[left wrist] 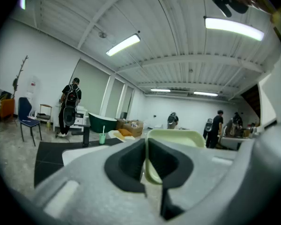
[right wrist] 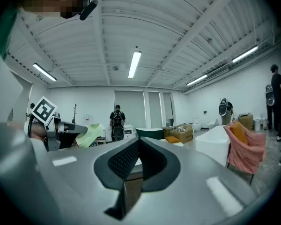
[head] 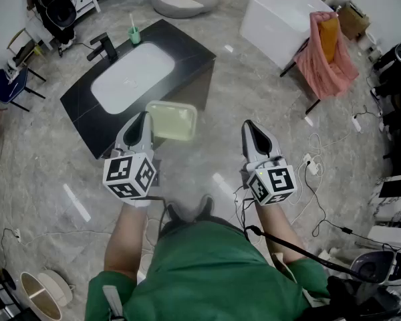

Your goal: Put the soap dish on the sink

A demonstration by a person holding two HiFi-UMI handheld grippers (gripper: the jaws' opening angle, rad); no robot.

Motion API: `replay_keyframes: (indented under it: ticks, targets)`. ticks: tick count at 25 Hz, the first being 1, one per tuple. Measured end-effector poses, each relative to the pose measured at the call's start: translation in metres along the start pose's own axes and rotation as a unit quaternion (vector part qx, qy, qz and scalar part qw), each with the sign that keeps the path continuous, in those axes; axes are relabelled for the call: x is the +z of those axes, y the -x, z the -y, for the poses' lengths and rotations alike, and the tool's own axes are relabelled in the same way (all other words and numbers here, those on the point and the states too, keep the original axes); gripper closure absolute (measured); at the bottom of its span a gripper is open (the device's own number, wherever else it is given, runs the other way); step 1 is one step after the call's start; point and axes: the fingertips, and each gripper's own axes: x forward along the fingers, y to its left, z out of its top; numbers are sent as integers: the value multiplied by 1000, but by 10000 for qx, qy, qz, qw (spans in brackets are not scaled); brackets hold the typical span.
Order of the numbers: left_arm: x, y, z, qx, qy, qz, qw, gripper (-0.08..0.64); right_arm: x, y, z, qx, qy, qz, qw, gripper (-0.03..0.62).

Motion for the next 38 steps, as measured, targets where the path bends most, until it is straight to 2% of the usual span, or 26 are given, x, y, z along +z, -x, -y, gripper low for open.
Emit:
replay_keyframes:
  ticks: [6, 10, 16, 20, 25, 30, 38]
  targets:
    - [-8, 5, 0, -28, 99, -127, 9999, 543, -3, 8, -3, -102, -14, -120, 9999, 600]
    - [-3, -1, 11, -29, 102, -102, 9999, 543, 10, 13, 7, -111, -130, 66, 9998, 600]
    - [13, -16, 36, 89, -25, 39, 9999, 543, 38, 23, 47, -249, 162, 403, 9987, 601]
    - [14, -23, 47, 232, -29, 87, 9997, 541, 38, 25, 71, -212, 79, 423, 9988, 601]
    - [6, -34, 51, 332, 22, -44, 9994, 541, 30, 24, 90, -173, -93, 368, 9991, 601]
    - [2, -67, 44, 330, 60, -151, 9993, 541, 25, 7, 114, -268, -198, 341, 9989, 601]
    - [-14, -161, -3, 232, 351, -326, 9986, 541, 21, -69, 158, -534, -38, 118, 9985, 601]
